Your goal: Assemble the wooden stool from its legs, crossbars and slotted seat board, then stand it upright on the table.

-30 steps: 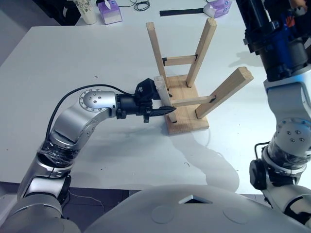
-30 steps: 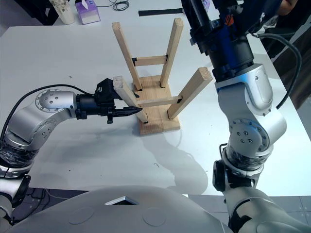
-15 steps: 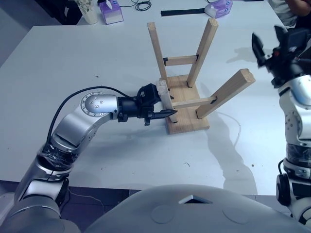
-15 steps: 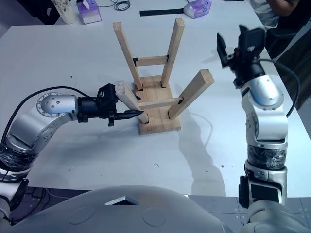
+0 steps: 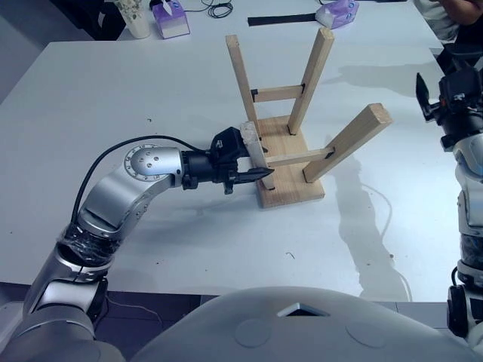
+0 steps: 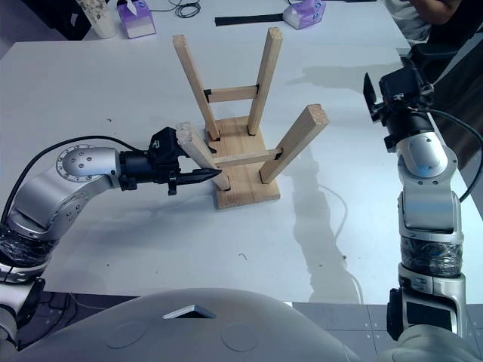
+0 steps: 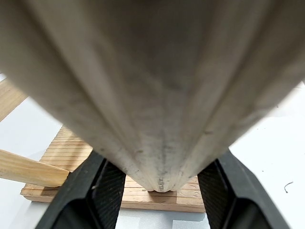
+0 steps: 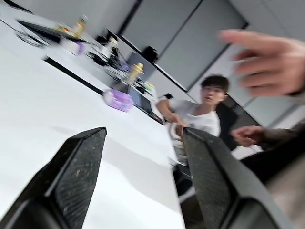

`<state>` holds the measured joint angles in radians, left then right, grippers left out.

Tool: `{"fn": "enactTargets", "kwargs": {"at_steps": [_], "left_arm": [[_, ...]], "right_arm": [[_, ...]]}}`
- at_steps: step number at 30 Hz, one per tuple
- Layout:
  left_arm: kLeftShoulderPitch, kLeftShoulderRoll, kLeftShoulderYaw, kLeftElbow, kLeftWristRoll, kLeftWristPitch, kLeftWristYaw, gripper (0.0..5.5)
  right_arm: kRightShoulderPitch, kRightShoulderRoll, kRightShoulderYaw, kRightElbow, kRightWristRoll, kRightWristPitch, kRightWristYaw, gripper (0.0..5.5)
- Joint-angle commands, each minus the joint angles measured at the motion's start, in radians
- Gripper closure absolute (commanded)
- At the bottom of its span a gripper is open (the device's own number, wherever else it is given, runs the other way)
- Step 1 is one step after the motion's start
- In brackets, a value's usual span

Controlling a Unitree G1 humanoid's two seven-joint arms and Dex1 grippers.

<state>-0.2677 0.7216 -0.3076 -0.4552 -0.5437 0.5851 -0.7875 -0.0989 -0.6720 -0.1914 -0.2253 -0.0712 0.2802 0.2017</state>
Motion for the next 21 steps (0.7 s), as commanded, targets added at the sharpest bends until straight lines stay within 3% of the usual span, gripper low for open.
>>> {"fn": "enactTargets", "kwargs": {"at_steps": [1, 6, 8, 21], "left_arm": [[0.079, 0.048, -0.049, 0.075, 0.052, 0.144, 0.012, 3.46], [0.065, 0.031, -0.073, 0.058, 0.058, 0.168, 0.022, 3.46], [0.042, 0.02, -0.095, 0.056, 0.062, 0.174, 0.017, 3.46], [0.055, 0.024, -0.052, 0.076, 0.05, 0.139, 0.001, 3.46]], "right_arm": [[0.055, 0.05, 0.128, -0.261, -0.006, 0.134, 0.054, 2.57], [-0.106, 0.321, 0.534, -0.663, 0.182, 0.436, 0.085, 2.57], [-0.161, 0.4, 0.591, -0.703, 0.2, 0.52, 0.063, 2.57], [-0.028, 0.256, 0.335, -0.514, 0.109, 0.468, 0.095, 2.57]]}}
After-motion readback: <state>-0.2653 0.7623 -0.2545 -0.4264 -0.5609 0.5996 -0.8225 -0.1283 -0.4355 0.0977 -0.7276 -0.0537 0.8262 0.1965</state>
